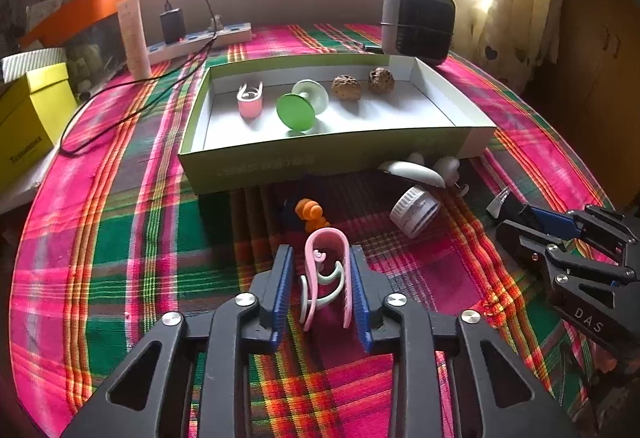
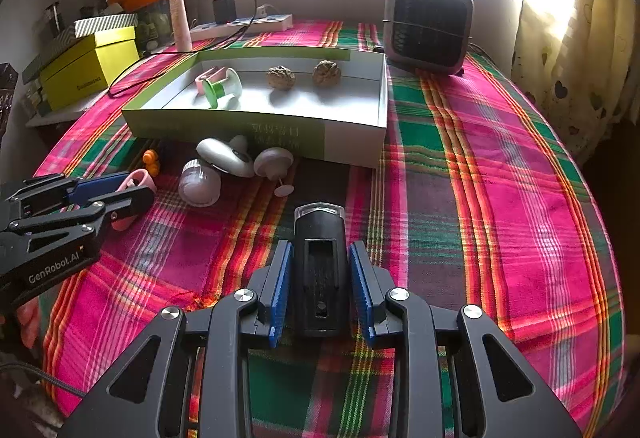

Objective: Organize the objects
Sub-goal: 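Lift the clip with the left tool while the right tool carries the black case over the tray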

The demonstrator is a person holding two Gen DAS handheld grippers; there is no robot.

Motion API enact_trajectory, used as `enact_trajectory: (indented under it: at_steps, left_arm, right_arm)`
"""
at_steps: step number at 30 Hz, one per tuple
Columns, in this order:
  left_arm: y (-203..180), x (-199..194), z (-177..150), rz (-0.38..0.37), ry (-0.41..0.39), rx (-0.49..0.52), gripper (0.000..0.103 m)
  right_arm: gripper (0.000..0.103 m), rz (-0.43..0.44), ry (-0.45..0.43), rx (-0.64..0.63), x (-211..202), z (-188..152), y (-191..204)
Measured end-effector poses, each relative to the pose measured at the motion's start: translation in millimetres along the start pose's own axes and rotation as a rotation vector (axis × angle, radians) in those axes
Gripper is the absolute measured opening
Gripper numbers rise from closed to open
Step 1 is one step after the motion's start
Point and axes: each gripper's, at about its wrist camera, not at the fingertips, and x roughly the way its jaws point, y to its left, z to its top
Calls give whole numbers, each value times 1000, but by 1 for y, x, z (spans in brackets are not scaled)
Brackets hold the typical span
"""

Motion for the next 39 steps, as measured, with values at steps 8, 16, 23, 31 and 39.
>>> enact_trajectory:
  at_steps: [8, 16, 23, 31, 39]
  left_arm:
    - [2, 0, 0, -3, -1, -7, 21]
    - [3, -1, 0, -6, -1, -11, 21]
    - [4, -2, 0, -14, 1, -18, 21]
    - [5, -4, 0, -21, 1, -28, 21]
    - [8, -11, 6, -23, -17, -28, 21]
  right_arm:
    - [30, 1, 0, 2, 0, 0, 0]
    - [29, -2, -1, 0, -1, 0, 1]
    - [29, 0, -2, 9, -1, -1, 0]
    - [28, 9, -8, 15, -3, 0, -1]
    - [28, 20, -20, 17, -8, 6, -1]
